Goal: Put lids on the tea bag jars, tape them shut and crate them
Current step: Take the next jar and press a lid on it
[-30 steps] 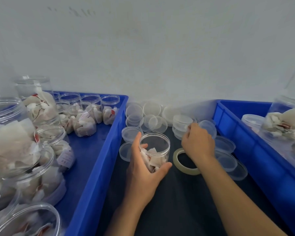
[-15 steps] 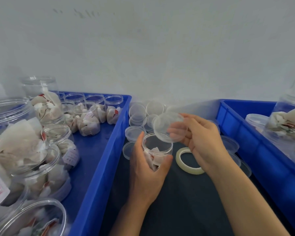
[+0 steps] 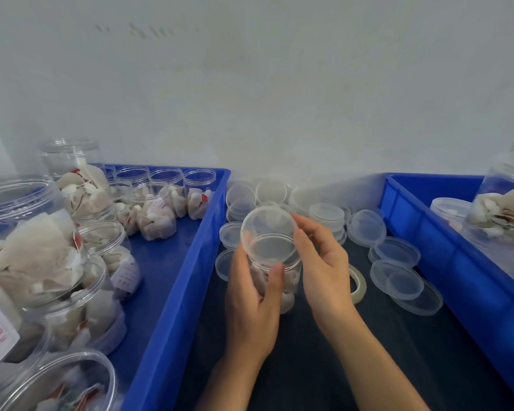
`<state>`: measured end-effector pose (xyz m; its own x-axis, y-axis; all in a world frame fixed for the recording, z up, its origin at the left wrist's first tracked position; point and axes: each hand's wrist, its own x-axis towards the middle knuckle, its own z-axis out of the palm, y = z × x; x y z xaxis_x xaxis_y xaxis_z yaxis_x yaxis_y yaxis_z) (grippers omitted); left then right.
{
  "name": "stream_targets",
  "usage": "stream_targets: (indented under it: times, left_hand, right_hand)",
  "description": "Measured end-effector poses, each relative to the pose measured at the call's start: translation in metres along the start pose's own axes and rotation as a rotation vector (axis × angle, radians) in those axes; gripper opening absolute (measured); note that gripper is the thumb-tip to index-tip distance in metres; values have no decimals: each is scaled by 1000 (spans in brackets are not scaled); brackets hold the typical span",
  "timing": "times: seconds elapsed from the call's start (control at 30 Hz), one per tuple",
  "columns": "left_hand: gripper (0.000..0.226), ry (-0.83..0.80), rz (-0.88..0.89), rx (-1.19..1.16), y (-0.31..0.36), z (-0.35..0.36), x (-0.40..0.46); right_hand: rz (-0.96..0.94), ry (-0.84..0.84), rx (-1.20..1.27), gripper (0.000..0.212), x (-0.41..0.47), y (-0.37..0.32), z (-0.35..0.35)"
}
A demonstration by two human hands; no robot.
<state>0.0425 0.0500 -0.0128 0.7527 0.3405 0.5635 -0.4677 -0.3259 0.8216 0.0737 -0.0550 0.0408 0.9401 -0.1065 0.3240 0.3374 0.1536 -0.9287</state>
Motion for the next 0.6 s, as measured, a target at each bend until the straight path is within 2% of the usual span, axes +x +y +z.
stream_targets:
  times: [0.2,0.37,0.47,0.6]
  left_hand:
    - [82,5,-16,-38,-1,0,-1]
    - [62,3,29,-44,1,-1,-1]
    - [45,16,47,-23,-2,-1,-2]
    - [38,-6,63,32,-3,0,-2]
  right_hand:
    - [32,-40,27,30,1,10,-8]
    - [-9,-141,-4,23,1,14,-15]
    - [-58,-197,-54,25,-1,16,-14]
    - [-116,-198,-124,30,-5,14,-15]
